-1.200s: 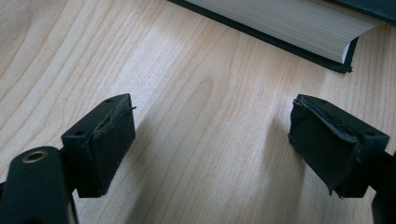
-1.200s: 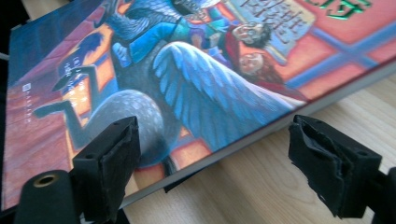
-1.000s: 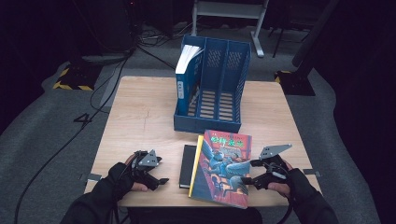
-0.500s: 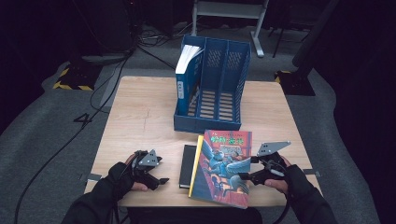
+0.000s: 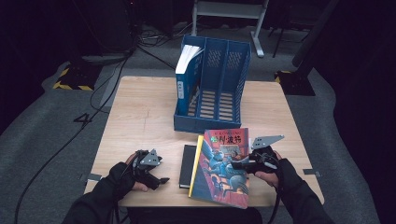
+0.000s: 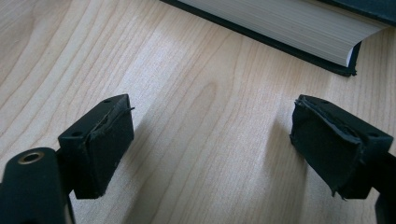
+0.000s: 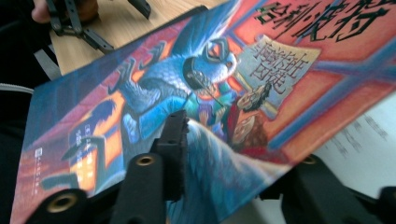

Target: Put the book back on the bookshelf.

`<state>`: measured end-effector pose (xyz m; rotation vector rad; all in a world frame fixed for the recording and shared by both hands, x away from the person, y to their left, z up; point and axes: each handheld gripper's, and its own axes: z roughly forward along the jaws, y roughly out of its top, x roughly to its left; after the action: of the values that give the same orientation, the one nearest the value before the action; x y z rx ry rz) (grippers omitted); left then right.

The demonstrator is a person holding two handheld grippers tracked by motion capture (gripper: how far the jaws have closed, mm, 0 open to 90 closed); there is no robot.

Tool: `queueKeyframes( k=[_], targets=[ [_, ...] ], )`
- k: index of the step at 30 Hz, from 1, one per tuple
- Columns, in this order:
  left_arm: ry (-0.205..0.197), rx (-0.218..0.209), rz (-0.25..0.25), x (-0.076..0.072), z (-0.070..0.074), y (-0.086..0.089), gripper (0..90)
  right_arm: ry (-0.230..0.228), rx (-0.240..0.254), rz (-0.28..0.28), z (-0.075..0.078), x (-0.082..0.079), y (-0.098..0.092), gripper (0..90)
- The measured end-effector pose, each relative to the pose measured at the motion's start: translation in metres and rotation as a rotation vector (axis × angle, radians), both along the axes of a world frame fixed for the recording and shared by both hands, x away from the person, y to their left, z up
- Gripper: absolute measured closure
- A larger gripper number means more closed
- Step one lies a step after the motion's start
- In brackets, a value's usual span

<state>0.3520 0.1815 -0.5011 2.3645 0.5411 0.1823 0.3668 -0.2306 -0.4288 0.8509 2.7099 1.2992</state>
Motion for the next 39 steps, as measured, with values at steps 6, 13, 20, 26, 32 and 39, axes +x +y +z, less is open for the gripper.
queueKeyframes(
  k=[6, 13, 20, 26, 32, 39],
  targets=[
    [0.009, 0.018, 0.051, 0.005, 0.004, 0.003, 19.8, -0.011, 0.023, 0.013, 0.0, 0.002, 0.002, 71.3],
    [-0.048, -0.023, 0.076, 0.008, 0.015, 0.002, 24.2, -0.034, 0.049, 0.009, -0.003, 0.007, 0.014, 75.3],
    [-0.093, -0.05, 0.11, 0.019, 0.025, -0.002, 26.5, -0.04, 0.054, 0.021, -0.005, 0.014, 0.025, 77.0],
    [-0.128, -0.047, 0.141, 0.036, 0.033, -0.014, 27.7, -0.038, 0.053, 0.035, -0.006, 0.017, 0.033, 77.5],
    [-0.148, -0.043, 0.17, 0.051, 0.035, -0.034, 28.6, -0.032, 0.067, 0.041, -0.007, 0.019, 0.032, 77.5],
    [-0.161, -0.021, 0.173, 0.068, 0.034, -0.054, 28.8, -0.048, 0.083, 0.049, -0.009, 0.017, 0.03, 77.8]
  ],
)
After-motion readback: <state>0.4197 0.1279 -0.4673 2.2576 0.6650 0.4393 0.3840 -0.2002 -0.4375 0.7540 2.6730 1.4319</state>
